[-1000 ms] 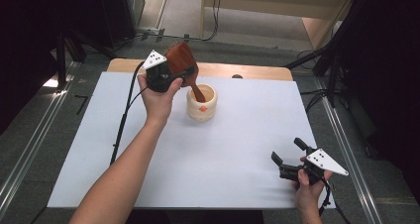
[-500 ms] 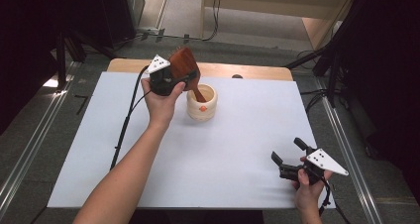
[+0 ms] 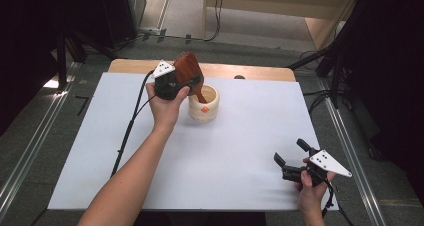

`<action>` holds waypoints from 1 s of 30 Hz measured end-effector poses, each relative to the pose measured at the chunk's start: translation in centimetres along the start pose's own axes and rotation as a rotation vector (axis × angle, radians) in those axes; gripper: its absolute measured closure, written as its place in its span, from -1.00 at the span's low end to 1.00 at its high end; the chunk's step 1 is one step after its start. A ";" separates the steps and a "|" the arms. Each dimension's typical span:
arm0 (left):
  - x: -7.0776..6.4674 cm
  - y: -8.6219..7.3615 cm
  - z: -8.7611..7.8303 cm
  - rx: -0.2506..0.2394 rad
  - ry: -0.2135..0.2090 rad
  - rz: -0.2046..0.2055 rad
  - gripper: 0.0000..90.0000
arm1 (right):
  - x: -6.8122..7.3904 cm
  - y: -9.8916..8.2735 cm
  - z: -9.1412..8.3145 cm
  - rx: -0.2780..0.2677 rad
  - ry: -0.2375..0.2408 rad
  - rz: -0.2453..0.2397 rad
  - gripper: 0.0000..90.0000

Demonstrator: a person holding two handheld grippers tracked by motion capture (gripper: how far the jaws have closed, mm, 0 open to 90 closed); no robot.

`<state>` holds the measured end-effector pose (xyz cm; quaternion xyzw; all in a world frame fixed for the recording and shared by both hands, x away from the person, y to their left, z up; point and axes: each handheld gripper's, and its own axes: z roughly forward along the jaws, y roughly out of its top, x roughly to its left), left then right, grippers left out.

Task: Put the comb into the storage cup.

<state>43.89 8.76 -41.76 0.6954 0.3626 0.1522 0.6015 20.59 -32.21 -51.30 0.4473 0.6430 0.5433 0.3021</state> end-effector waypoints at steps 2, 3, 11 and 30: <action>0.0 -0.2 0.1 -0.001 -0.002 -0.008 0.21 | 0.0 0.0 0.0 0.000 0.000 0.000 -1.00; 0.0 -0.3 0.2 -0.001 0.000 -0.010 0.21 | 0.0 0.0 0.0 -0.001 0.000 -0.001 -1.00; -0.2 -1.0 0.8 0.015 0.000 -0.011 0.21 | 0.0 0.0 0.0 0.000 0.000 -0.002 -1.00; 0.3 -1.6 1.5 0.033 0.021 -0.066 0.06 | 0.0 0.0 0.1 0.004 -0.006 -0.006 -1.00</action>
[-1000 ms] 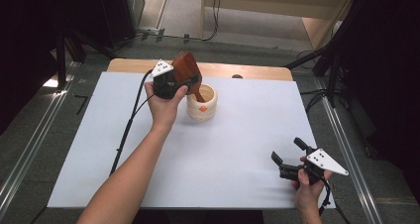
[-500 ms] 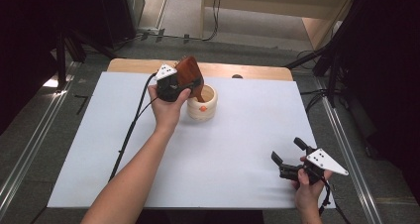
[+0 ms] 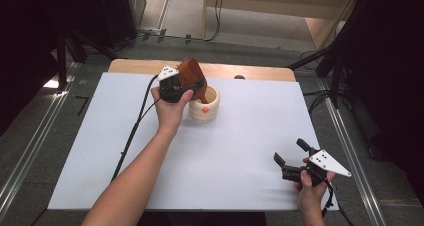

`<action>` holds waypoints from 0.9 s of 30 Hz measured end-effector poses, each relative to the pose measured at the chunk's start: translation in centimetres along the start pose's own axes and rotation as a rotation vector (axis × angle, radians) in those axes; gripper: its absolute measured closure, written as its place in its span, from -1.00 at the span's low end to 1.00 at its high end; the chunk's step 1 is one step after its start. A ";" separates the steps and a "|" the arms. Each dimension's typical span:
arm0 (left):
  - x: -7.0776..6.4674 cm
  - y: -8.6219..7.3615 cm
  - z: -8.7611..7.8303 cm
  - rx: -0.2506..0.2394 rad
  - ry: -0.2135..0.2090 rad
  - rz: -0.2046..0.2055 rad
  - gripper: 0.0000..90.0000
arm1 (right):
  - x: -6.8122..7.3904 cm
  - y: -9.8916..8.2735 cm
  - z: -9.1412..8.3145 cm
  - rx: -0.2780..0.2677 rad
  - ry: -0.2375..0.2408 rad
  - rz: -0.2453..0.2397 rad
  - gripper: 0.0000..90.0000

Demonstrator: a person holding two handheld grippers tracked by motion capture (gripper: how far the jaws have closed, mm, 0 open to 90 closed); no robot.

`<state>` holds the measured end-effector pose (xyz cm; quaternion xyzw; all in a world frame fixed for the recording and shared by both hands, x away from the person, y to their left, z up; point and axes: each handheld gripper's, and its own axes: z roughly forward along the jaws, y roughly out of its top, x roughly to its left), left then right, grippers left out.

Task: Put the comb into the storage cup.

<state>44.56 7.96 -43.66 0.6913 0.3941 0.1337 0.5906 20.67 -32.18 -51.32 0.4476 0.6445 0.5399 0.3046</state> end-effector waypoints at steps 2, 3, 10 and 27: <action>0.4 0.1 -0.1 0.001 0.001 -0.018 0.02 | 0.0 0.0 0.0 0.000 -0.002 -0.001 -1.00; 0.5 0.2 -0.2 0.002 0.007 -0.019 -0.01 | 0.0 0.0 0.0 0.001 -0.001 -0.001 -1.00; 1.0 0.2 -0.5 0.024 0.022 -0.008 -0.28 | 0.0 0.0 0.0 0.002 0.001 -0.002 -1.00; 0.4 0.1 -0.6 0.043 0.017 0.042 -1.00 | 0.0 0.0 0.0 0.001 -0.002 -0.001 -1.00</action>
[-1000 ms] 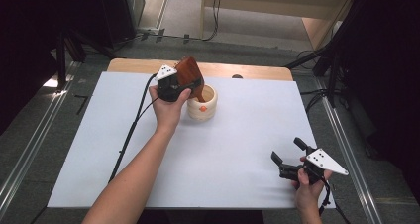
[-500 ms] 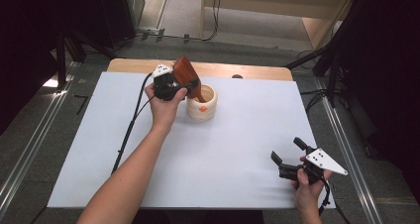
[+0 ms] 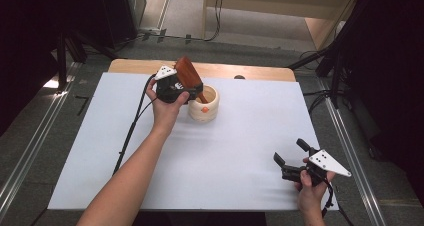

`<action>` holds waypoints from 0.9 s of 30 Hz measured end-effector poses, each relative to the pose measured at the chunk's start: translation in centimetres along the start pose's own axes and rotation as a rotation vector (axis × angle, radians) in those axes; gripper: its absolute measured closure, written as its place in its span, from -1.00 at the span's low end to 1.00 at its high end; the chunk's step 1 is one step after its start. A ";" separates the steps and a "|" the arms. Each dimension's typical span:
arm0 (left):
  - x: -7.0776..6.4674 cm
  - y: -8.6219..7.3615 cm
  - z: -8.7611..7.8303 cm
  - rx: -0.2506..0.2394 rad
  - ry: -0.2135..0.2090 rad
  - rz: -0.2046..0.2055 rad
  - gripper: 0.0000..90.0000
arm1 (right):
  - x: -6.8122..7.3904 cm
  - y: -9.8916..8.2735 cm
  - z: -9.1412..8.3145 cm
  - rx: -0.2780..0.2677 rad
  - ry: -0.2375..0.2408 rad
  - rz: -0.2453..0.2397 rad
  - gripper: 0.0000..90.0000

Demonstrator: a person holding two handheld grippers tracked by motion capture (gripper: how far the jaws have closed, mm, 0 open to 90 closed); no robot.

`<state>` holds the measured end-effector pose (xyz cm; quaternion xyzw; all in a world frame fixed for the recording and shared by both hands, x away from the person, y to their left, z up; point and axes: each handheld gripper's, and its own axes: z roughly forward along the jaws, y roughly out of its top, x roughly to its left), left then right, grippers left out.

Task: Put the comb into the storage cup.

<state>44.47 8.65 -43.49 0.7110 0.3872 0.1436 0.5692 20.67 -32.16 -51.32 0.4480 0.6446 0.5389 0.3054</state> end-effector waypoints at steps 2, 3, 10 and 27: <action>-0.1 0.0 -0.1 -0.003 0.004 0.003 -1.00 | 0.0 0.0 0.0 0.001 0.001 0.004 -1.00; -0.1 0.0 -0.1 -0.004 0.007 0.006 -1.00 | 0.0 0.0 0.0 0.002 0.001 0.003 -1.00; 0.0 -0.2 -0.4 0.005 0.019 0.016 -1.00 | 0.0 0.0 0.0 0.001 -0.001 0.001 -1.00; 0.2 -0.7 -2.0 0.000 0.027 0.054 -1.00 | 0.0 0.0 0.1 0.002 0.002 0.000 -1.00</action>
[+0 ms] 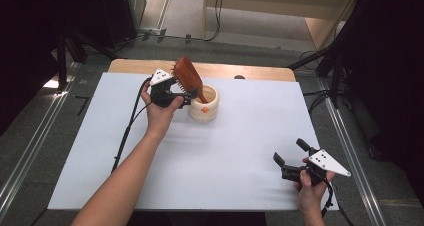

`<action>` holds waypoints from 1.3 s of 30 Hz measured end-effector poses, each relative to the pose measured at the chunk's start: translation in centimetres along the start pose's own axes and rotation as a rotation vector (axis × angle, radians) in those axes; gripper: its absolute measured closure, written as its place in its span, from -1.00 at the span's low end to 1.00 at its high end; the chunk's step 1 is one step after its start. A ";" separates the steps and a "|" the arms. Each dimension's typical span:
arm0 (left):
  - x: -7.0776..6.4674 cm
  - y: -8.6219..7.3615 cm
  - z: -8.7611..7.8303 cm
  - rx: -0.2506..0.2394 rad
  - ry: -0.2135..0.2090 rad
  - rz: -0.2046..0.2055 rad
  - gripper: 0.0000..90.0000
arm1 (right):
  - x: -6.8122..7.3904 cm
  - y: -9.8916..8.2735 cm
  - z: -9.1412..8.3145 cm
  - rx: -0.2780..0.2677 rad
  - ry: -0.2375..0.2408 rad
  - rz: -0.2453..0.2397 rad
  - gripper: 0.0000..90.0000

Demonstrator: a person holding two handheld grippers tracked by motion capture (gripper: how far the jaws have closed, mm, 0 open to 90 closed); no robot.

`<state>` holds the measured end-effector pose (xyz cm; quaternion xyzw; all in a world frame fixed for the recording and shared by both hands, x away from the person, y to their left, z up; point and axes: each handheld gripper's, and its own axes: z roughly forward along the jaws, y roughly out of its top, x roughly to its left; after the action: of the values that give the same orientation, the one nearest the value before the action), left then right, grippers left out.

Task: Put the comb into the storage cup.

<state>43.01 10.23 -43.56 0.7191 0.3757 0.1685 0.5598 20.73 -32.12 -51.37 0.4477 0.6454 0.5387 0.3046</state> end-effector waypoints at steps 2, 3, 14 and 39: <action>0.0 -0.1 -0.2 -0.002 0.000 0.009 -1.00 | 0.0 0.0 0.0 0.001 0.000 0.000 -1.00; -0.1 -0.2 -0.3 -0.003 0.002 0.011 -1.00 | 0.0 0.0 0.0 0.001 0.000 0.000 -1.00; -0.1 -0.6 -2.2 -0.010 0.019 0.029 -1.00 | 0.1 0.0 0.0 0.002 -0.001 0.000 -1.00; -0.4 -2.5 -6.8 -0.039 0.030 0.056 -1.00 | 0.1 0.0 0.0 0.005 -0.006 -0.003 -1.00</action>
<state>37.37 14.84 -43.62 0.7157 0.3604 0.2024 0.5630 20.72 -32.00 -51.35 0.4491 0.6466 0.5351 0.3064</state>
